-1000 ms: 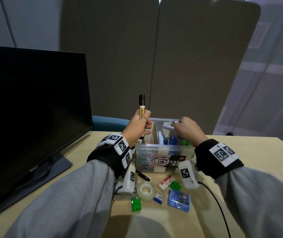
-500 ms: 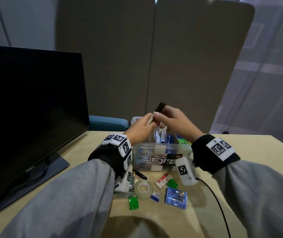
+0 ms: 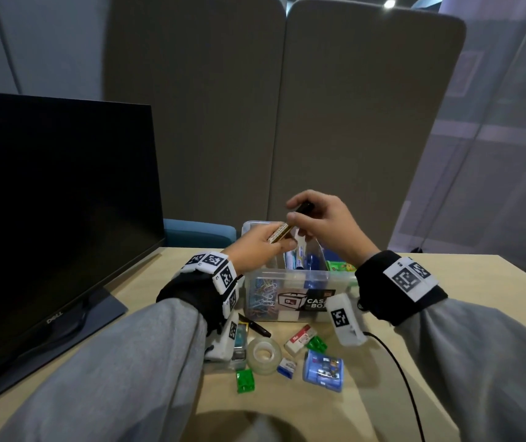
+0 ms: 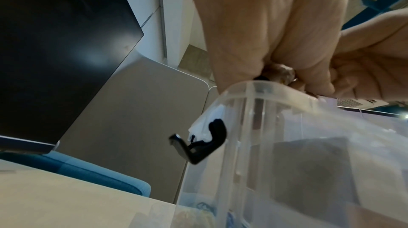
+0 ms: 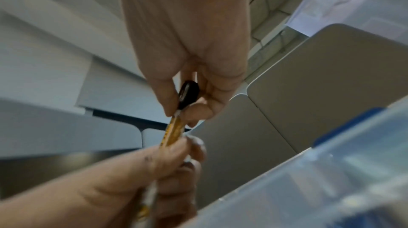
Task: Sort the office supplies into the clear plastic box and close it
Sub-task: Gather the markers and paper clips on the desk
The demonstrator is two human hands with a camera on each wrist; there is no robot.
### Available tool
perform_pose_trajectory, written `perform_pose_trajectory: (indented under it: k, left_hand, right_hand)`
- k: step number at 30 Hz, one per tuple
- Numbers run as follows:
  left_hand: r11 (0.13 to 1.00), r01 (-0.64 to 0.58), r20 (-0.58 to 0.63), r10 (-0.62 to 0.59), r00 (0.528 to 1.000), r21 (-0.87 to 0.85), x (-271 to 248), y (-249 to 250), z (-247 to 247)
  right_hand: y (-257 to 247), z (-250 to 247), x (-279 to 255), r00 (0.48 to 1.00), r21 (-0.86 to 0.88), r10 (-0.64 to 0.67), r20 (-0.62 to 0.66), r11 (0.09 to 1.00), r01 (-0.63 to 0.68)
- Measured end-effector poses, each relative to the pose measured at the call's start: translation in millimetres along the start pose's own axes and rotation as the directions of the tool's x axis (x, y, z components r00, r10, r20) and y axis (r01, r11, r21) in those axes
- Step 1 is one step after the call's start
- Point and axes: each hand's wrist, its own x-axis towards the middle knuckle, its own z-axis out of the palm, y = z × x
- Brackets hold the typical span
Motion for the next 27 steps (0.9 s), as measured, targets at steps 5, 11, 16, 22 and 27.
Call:
perform_pose_trajectory:
  k: [5,11,16,22,27]
  left_hand:
    - [0.99,0.09,-0.169,-0.107,0.98,-0.106,1,-5,-4]
    - [0.992,0.113,-0.201,-0.121,0.972,-0.052,7,-12,-4]
    - [0.995,0.096,-0.23,-0.102,0.968,-0.036,5,-14,-3]
    - [0.998,0.043,-0.267,-0.031,0.963,0.04,6,-21,2]
    - [0.983,-0.059,-0.232,0.099,0.968,0.176,-6,-17,6]
  right_hand:
    - [11,-19,8,0.873,-0.063,-0.012,-0.487,0.998,-0.022]
    - [31,7,-10,0.957,-0.561,-0.173,-0.232,0.828,0.014]
    - [41,28,-17,0.995,-0.681,-0.097,-0.038,0.731,0.045]
    - [35,38,-30,0.982,-0.623,0.078,0.172,0.781,0.047]
    - [39,29,-39,0.989,-0.531,-0.016,0.148,0.842,0.093]
